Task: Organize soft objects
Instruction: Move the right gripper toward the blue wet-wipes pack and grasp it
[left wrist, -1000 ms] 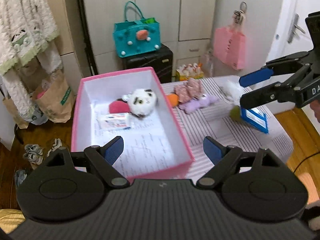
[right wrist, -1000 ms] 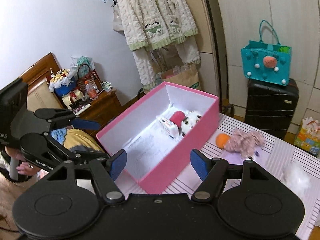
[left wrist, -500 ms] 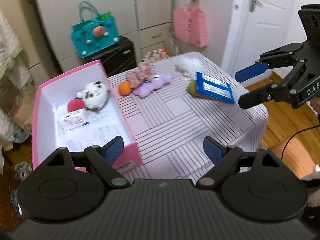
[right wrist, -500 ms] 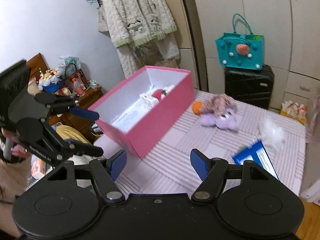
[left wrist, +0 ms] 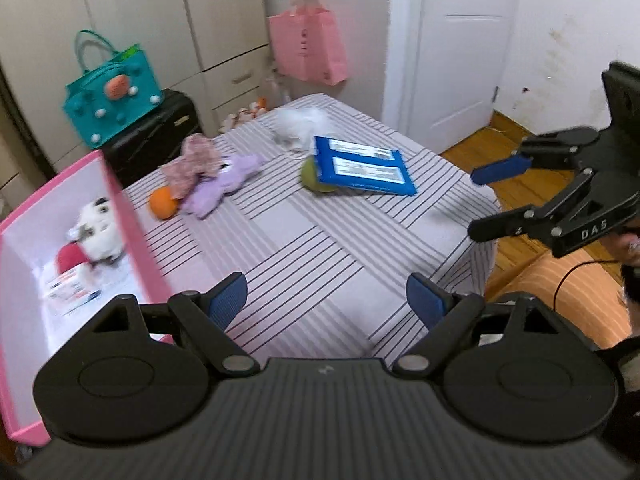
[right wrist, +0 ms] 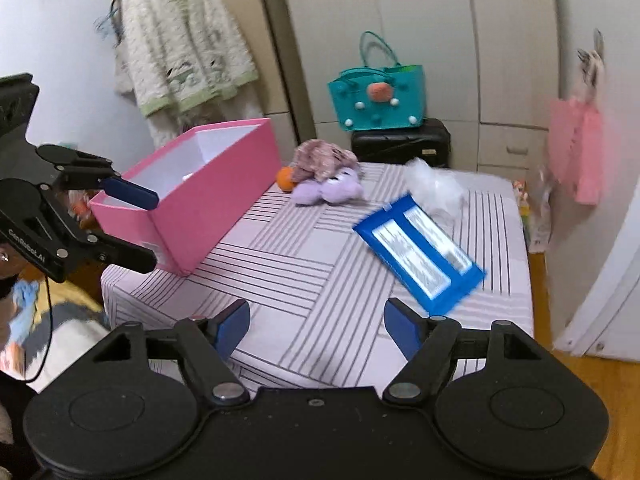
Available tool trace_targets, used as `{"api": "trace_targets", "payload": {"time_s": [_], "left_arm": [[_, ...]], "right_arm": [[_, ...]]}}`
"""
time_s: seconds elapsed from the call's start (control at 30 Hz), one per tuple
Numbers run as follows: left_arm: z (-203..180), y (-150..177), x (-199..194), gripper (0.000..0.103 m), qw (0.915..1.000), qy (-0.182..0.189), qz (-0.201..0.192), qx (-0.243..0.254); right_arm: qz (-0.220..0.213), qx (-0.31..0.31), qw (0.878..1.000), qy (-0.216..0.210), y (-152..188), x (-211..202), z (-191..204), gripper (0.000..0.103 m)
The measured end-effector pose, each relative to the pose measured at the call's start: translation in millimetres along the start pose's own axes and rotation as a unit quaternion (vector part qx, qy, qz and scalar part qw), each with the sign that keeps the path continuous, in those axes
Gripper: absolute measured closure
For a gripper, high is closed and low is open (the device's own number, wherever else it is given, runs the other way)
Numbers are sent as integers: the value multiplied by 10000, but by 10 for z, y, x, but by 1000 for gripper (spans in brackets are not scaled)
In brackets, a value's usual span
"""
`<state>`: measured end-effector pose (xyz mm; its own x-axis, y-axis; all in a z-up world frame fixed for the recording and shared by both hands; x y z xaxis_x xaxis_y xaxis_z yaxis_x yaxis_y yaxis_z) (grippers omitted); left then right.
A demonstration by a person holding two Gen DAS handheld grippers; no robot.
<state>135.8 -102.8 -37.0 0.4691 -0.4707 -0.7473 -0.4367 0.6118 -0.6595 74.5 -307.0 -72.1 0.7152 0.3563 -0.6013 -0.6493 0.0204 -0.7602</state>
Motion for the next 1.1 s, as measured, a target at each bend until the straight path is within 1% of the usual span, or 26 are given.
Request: {"api": "trace_targets", "payload": {"time_s": [0.07, 0.1, 0.17, 0.2, 0.23, 0.27, 0.43, 0.6, 0.67, 0.8, 0.87, 0.97, 1.1], "left_arm": [[-20, -19, 135, 17, 10000, 44, -78, 4], [-25, -23, 198, 18, 9999, 60, -130, -9], [-28, -40, 329, 19, 9996, 64, -279, -56], [-23, -52, 376, 19, 9992, 57, -398, -89], [-15, -71, 420, 19, 9985, 60, -520, -151], [-3, -95, 463, 20, 9978, 43, -622, -221], [17, -263, 692, 21, 9956, -80, -869, -338], [90, -400, 938, 25, 9932, -88, -1041, -521], [118, -446, 1042, 28, 9920, -61, -1101, -616], [162, -533, 1268, 35, 9912, 24, -1087, -753], [182, -579, 1363, 37, 9906, -32, -1134, -763], [189, -647, 1481, 41, 9907, -121, -1161, -702], [170, -722, 1629, 44, 9907, -78, -1227, -580]], "right_arm": [[-74, 189, 9998, -39, 73, 30, -120, 24], [-105, 250, 9996, 9, 107, 52, -178, 24], [-183, 200, 9993, 242, 161, 91, -268, 24], [-228, 128, 9986, 455, 190, 124, -310, 24], [-258, 72, 9980, 580, 214, 147, -342, 24], [-298, 31, 9976, 621, 236, 179, -391, 24], [-413, 138, 9968, 663, 250, 375, -642, 24], [-401, 198, 9968, 663, 222, 612, -850, 24], [-386, 290, 9970, 612, 193, 701, -916, 24], [-340, 425, 9973, 495, 145, 848, -974, 24], [-315, 482, 9975, 403, 125, 911, -979, 23], [-300, 322, 9976, 536, 88, 993, -941, 22], [-288, -4, 9968, 744, 84, 1080, -880, 18]]}}
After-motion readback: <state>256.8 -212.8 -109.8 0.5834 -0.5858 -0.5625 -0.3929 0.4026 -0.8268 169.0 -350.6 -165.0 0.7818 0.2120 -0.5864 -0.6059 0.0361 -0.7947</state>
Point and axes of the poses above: each gripper's, at about its wrist camera, not at the fingertips, and x roughly the way its jaws point, z to its left, y to its underside, the point moved 3 cm from there along x, roughly the way its jaws point, and after that the axes turned 4 degrees about x, right-handed, at the moved point
